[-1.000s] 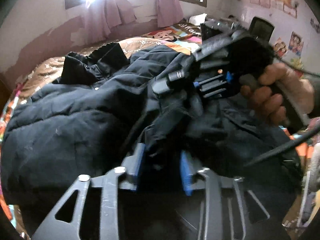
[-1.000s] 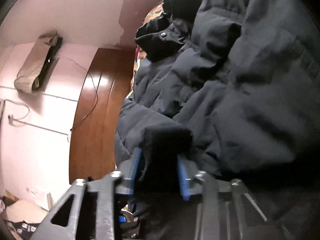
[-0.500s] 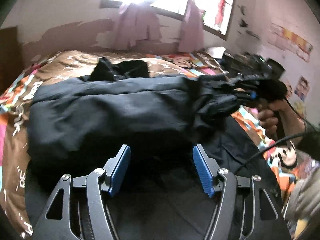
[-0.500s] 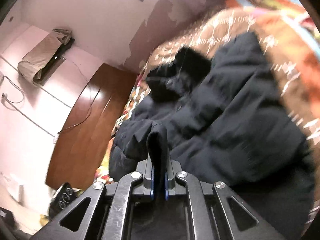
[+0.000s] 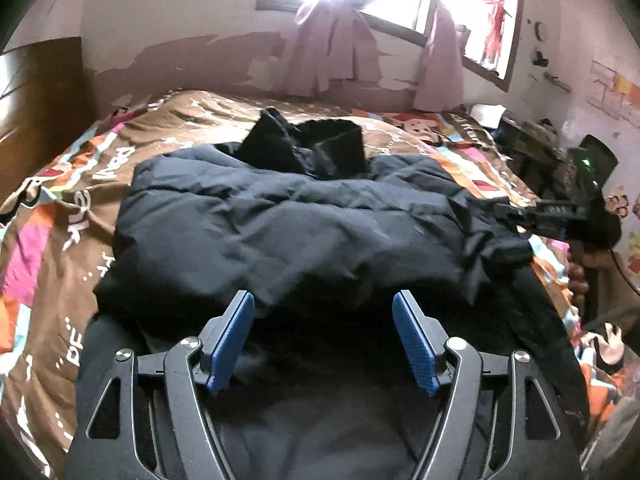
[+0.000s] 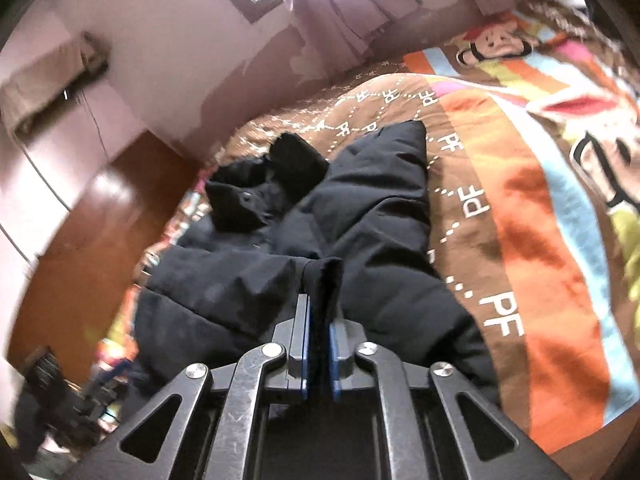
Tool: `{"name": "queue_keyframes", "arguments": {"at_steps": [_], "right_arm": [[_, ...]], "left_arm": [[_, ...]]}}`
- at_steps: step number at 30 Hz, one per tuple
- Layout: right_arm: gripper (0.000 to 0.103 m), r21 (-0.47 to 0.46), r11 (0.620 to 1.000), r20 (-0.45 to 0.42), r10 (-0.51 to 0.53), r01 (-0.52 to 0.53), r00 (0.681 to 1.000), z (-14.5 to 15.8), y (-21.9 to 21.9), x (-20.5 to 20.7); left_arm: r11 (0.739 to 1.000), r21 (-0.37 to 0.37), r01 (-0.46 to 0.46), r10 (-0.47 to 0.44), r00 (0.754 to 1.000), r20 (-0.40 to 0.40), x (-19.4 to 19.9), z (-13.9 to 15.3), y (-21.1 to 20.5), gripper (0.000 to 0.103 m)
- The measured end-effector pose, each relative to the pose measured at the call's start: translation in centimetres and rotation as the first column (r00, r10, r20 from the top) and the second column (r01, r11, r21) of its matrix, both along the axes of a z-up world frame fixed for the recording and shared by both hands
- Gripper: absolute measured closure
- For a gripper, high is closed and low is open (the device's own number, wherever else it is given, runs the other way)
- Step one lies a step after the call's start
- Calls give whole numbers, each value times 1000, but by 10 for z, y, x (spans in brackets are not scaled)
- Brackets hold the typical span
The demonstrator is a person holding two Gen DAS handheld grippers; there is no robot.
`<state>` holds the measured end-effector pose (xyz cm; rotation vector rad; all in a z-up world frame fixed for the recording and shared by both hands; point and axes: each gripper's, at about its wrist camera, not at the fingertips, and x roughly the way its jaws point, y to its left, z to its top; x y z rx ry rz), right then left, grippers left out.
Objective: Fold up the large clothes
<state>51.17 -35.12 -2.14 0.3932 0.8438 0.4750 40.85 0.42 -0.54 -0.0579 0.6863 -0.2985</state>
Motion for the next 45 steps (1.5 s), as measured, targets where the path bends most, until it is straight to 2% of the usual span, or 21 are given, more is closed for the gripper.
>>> {"name": "queue_keyframes", "arguments": {"at_steps": [1, 2, 3, 4, 5, 6, 10, 13, 16, 18, 22, 24, 26, 30, 38, 42, 45], "right_arm": [[91, -29, 1000, 3, -4, 4, 1000, 0, 1, 0], [83, -74, 997, 10, -10, 11, 1000, -2, 2, 3], [64, -115, 993, 15, -21, 22, 1000, -1, 4, 4], [50, -147, 989, 21, -30, 33, 999, -1, 6, 6], [27, -187, 981, 35, -46, 52, 998, 0, 8, 7], [24, -238, 968, 70, -61, 76, 996, 3, 10, 6], [23, -330, 942, 135, -8, 53, 991, 5, 24, 5], [23, -364, 931, 163, 89, -24, 983, 6, 43, -1], [22, -418, 903, 189, 197, -103, 962, 5, 68, -7], [22, -468, 872, 199, 262, -143, 944, 1, 86, -9], [22, -545, 812, 115, 319, -208, 941, -22, 112, -4], [22, -583, 777, 52, 327, -237, 944, -45, 119, -2], [22, -610, 755, 61, 349, -241, 935, -58, 120, -6], [22, -581, 770, 55, 359, -262, 932, -69, 112, -2], [22, -575, 777, 83, 367, -257, 926, -76, 114, -3], [22, -581, 774, 87, 368, -252, 926, -79, 115, -2], [22, -564, 791, 115, 358, -236, 926, -72, 111, -7]], "left_arm": [[1000, 1, -12, 12, 1000, 7, 3, 1, 3, 37], [1000, 5, -31, 31, 999, 15, 8, 3, 7, 37], [999, 9, -47, 47, 999, 22, 14, 5, 11, 37], [998, 10, -62, 62, 998, 29, 20, 8, 16, 37], [997, 7, -71, 70, 997, 33, 28, 10, 21, 37], [997, 10, -77, 76, 997, 31, 34, 11, 24, 37], [997, 44, -63, 63, 998, -11, 64, 5, 31, 37], [996, 68, -54, 58, 997, -59, 77, -7, 32, 37], [997, 61, -48, 56, 991, -122, 83, -25, 33, 37], [996, 70, -46, 55, 990, -128, 81, -35, 33, 37], [995, 95, -33, 44, 993, -113, 73, -44, 30, 37], [992, 127, -24, 39, 992, -118, 72, -48, 24, 37], [986, 167, -23, 42, 993, -112, 70, -55, 18, 37], [978, 209, -17, 35, 996, -78, 71, -66, 14, 37], [977, 211, -11, 24, 998, -60, 74, -77, 16, 37], [980, 197, 2, 13, 997, -75, 78, -75, 18, 36], [990, 129, 54, -38, 992, -123, 84, -65, 26, 27]]}}
